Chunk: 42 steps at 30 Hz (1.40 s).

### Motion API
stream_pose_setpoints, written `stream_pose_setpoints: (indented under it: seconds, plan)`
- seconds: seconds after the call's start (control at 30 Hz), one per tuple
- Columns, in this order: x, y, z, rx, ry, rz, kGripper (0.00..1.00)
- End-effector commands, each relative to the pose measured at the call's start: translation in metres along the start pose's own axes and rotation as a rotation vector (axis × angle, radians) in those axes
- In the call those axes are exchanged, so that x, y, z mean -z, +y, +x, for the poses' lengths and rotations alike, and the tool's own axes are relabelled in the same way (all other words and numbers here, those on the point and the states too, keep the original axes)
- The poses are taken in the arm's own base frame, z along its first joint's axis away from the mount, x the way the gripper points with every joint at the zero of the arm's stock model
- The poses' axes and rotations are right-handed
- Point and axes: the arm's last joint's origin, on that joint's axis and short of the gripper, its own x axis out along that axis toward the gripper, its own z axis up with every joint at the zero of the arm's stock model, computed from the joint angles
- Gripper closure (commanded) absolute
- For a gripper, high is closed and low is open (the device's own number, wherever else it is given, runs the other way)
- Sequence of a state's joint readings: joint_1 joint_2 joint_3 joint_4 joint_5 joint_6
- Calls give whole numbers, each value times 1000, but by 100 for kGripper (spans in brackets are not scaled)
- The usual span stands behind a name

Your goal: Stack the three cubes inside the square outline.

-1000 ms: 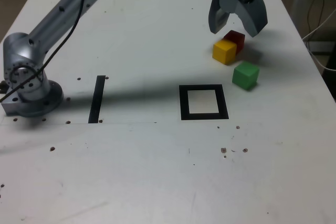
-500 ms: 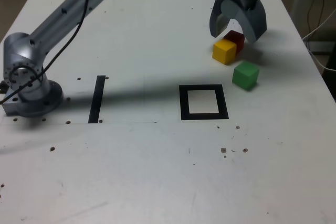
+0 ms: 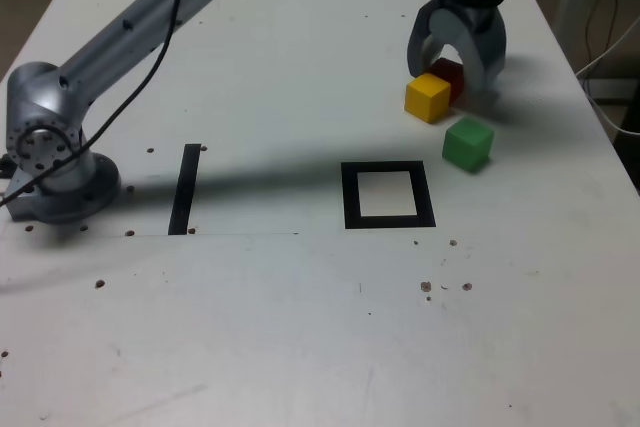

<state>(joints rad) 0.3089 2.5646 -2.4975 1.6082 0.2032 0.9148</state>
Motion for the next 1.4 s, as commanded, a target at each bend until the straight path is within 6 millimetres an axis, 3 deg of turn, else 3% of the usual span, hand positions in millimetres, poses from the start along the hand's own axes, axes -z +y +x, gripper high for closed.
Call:
stream_pose_setpoints:
  seconds: [0.0, 0.9, 1.37]
  plan:
    - [-2, -2, -2, -2, 4, 6, 58]
    - [-2, -4, -5, -1, 1, 6, 59]
    - [11, -16, -38, -31, -33, -38, 59]
